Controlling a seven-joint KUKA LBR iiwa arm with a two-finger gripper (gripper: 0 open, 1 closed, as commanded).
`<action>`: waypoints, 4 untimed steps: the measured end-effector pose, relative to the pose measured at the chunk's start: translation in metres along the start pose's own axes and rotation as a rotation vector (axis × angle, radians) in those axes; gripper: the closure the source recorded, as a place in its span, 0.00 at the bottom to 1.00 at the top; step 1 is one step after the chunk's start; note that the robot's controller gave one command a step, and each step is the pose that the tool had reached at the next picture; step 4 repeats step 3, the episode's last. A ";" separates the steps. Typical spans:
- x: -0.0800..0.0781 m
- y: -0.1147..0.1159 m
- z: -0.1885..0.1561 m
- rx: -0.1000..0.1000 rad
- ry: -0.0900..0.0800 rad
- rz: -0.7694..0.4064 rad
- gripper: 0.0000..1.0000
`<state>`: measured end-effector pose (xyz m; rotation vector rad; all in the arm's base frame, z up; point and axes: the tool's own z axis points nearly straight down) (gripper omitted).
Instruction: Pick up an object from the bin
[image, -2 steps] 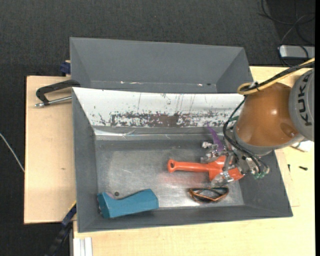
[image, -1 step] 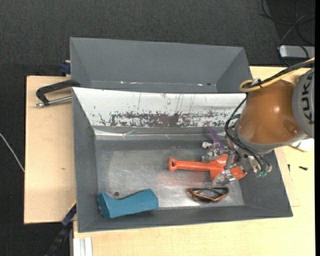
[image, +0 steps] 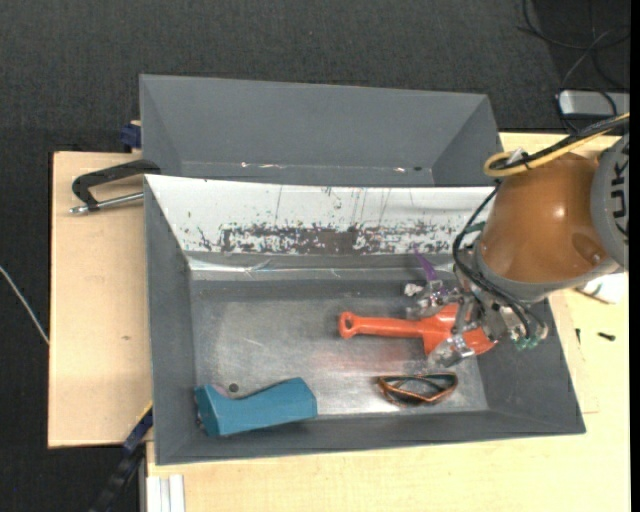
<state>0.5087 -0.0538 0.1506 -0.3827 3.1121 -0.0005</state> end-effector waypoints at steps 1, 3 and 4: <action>0.000 0.000 -0.007 0.000 -0.001 0.000 1.00; -0.001 0.000 -0.024 0.000 0.001 0.000 1.00; -0.001 0.000 -0.024 0.000 0.001 0.000 1.00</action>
Offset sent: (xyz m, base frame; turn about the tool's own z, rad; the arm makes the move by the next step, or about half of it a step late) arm 0.0000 0.0000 0.0379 0.0000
